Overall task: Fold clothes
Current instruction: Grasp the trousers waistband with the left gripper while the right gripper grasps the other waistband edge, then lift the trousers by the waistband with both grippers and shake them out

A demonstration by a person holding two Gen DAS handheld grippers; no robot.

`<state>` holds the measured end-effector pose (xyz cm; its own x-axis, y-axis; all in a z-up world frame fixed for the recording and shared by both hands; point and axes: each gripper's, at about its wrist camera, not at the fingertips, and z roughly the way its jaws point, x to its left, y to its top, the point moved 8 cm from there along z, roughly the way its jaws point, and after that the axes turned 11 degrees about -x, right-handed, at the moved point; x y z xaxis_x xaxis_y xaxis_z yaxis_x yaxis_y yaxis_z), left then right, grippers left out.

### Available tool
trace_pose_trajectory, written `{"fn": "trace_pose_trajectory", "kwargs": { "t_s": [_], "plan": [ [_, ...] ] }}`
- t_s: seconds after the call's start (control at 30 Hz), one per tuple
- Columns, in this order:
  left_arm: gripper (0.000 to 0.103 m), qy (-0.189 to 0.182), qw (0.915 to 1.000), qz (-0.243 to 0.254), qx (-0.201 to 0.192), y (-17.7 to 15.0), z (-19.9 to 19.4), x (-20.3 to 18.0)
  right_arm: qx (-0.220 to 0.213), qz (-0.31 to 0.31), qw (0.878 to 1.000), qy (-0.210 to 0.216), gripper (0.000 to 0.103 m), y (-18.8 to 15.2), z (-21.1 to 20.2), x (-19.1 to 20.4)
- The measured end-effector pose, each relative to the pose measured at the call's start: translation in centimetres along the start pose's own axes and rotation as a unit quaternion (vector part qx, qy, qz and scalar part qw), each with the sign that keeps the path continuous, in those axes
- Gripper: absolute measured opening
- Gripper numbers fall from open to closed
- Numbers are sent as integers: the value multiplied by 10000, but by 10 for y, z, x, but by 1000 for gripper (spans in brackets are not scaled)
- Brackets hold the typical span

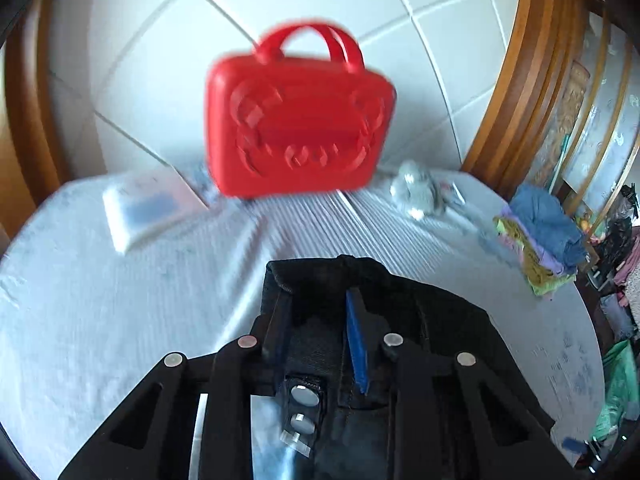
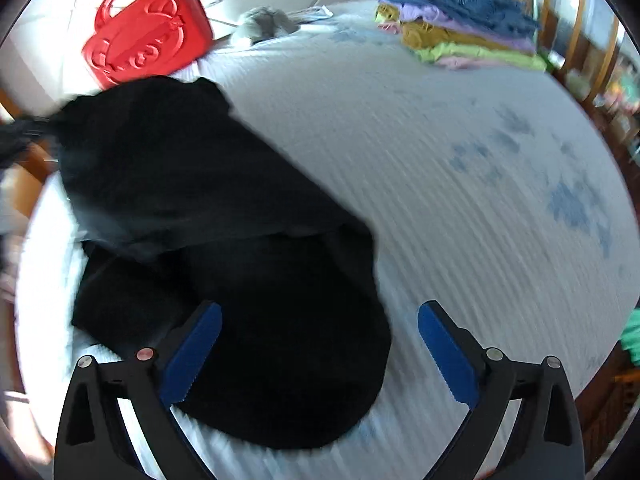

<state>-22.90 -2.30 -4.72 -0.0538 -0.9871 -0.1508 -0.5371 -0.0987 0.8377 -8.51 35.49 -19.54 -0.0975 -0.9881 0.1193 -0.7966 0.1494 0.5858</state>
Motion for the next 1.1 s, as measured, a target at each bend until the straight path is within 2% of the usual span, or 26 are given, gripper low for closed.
{"fn": "trace_pose_trajectory", "kwargs": {
  "t_s": [0.07, 0.1, 0.17, 0.23, 0.33, 0.43, 0.53, 0.57, 0.63, 0.73, 0.8, 0.87, 0.93, 1.0, 1.1],
  "plan": [
    [25, 141, 9996, -62, -229, 13, -22, 16, 103, 220, 9994, 226, 99, 7, 27, 6],
    [25, 219, 9991, -132, -341, 20, -35, 27, 203, 325, 9986, 360, 89, 10, 39, 11],
    [25, 363, 9975, -271, -534, 32, -62, 52, 217, 78, 9990, 380, 52, 21, 46, 31],
    [25, 638, 9946, -285, -762, 39, -89, 77, -166, -355, 9984, 407, 30, 46, 29, 61],
    [25, 1156, 9860, -325, -1159, 50, -134, 120, -1140, -606, 9892, 689, 21, 99, -27, 106],
    [25, 1456, 9769, -673, -1410, 58, -183, 169, -2119, -662, 9679, 1176, 21, 148, -98, 149],
    [26, 1841, 9633, -779, -1794, 66, -247, 207, -2869, -967, 9379, 1693, 21, 170, -170, 199],
    [26, 2006, 9577, -818, -1894, 67, -267, 220, -2943, -1097, 9309, 1863, 21, 174, -184, 215],
    [27, 2293, 9512, -989, -1810, 67, -288, 248, -3046, -1358, 9167, 2199, 21, 183, -209, 249],
    [28, 2618, 9489, -1135, -1346, 60, -282, 297, -2525, -1756, 9157, 2588, 22, 195, -189, 307],
    [28, 2938, 9451, -1047, -977, 51, -252, 333, -2141, -2046, 9196, 2582, 22, 196, -150, 347],
    [28, 3278, 9379, -969, -592, 39, -210, 373, -1768, -2377, 9233, 2444, 31, 195, -104, 386],
    [28, 3508, 9311, -928, -369, 25, -176, 407, -1473, -2600, 9306, 2115, 68, 187, -65, 407],
    [35, 3500, 9315, -987, -115, 6, -134, 436, -1179, -2810, 9359, 1770, 71, 178, -27, 426],
    [42, 3340, 9362, -1072, 212, -24, -85, 457, -961, -2532, 9463, 1768, 72, 168, -15, 414]
  ]
}}
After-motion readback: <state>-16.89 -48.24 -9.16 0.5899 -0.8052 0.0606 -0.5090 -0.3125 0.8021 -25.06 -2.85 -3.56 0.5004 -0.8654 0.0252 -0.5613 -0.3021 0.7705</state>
